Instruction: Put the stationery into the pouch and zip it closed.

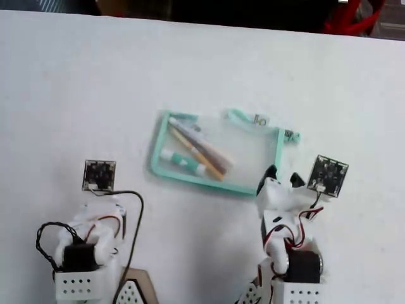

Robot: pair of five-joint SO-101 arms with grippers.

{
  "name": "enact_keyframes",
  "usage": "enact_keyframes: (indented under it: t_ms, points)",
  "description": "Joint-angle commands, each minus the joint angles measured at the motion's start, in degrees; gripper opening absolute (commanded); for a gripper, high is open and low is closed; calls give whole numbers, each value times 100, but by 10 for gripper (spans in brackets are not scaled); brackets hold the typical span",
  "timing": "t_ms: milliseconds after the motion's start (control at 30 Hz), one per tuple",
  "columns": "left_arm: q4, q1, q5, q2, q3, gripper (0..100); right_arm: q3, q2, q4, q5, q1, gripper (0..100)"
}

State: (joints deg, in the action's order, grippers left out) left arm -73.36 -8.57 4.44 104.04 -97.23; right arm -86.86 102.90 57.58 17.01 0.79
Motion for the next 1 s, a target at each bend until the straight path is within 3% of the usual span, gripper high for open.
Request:
enact_keyframes:
  t_ms: [0, 467, 533, 667, 733, 967]
  points:
    - [-35, -48, 62, 48, 18, 24, -281, 57, -101, 53, -84, 187]
    - [-35, -48, 62, 48, 18, 24, -378, 57, 1253, 9, -66, 187]
    - [-35, -48, 62, 48, 18, 24, -387, 57, 1490, -519, -66, 187]
    - [-35, -48, 62, 48, 18, 24, -651, 57, 1701, -2848, -110, 187]
    - [-35, -48, 62, 48, 18, 24, -897, 57, 1569, -3640, -110, 184]
    - [-35, -48, 62, 48, 18, 24, -985, 57, 1525, -2892, -101, 183]
